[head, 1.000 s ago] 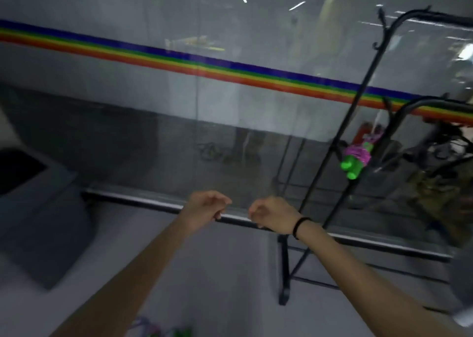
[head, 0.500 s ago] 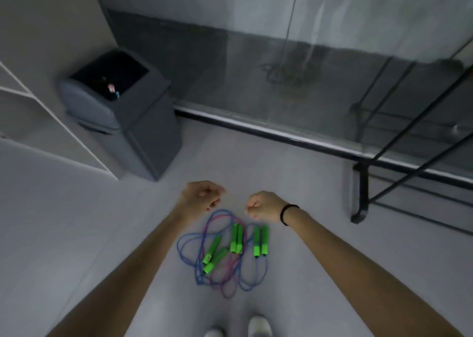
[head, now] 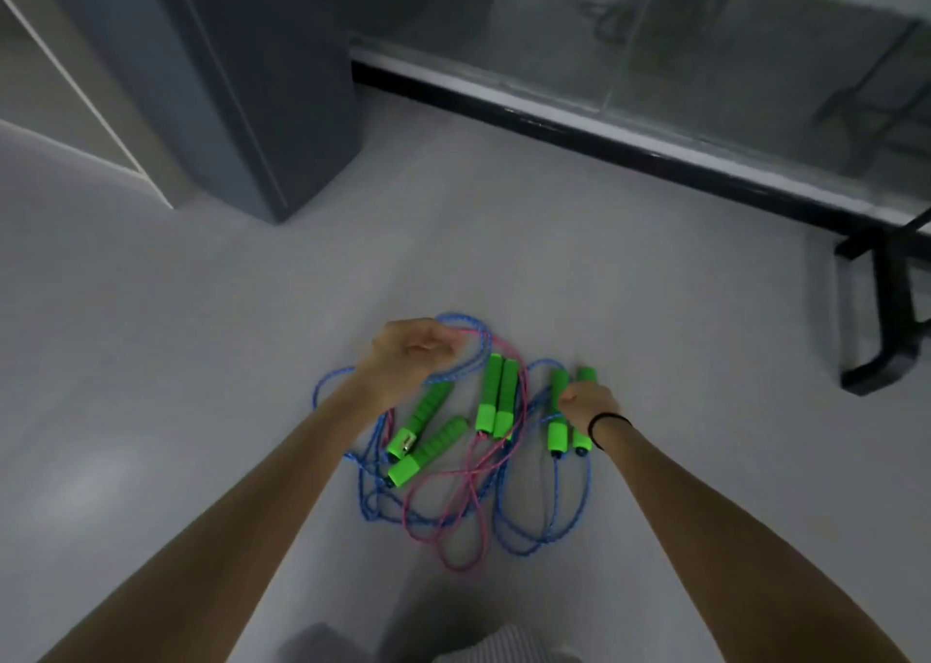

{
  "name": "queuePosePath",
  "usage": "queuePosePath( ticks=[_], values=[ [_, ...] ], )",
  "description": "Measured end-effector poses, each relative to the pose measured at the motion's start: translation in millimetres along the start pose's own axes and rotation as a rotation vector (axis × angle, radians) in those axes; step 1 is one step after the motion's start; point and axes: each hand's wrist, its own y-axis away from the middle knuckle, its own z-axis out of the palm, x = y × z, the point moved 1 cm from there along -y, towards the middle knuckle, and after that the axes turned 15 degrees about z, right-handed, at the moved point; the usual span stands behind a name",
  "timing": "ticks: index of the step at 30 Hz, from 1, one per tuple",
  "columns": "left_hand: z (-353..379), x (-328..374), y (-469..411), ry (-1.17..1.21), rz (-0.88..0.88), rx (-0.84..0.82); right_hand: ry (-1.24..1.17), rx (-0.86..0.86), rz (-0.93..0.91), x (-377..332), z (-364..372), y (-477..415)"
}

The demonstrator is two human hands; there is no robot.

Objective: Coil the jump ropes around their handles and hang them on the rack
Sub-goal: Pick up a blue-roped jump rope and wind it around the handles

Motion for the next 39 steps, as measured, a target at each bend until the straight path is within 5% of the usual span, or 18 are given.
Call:
queuePosePath(
  ticks=[9,12,17,23,29,34,39],
  values=[
    [10,-112,11,-0.041,0.026,-0.067,-0.110,0.164,0.303,35,139,-120],
    [15,-110,9,-0.035,0.015,-0.089,-0.133,0.256,0.304,38,145,-117],
    [25,-57,-1,-0.021,-0.014,-0.139,0.018,0.147,0.262,41,101,-76],
    [19,74,-4,0.040,-0.043,-0.169,0.395,-0.204,0.139,8,-34,50],
    [-11,268,-12,-0.008,0.025,-0.265,0.369,-0.598,0.058,-37,-229,226],
    [-44,408,-17,-0.309,0.062,-0.622,0.276,-0.575,-0.195,-72,-385,349],
    [-77,528,-28,-0.489,0.104,-0.740,0.264,-0.440,-0.388,-86,-507,442]
  ],
)
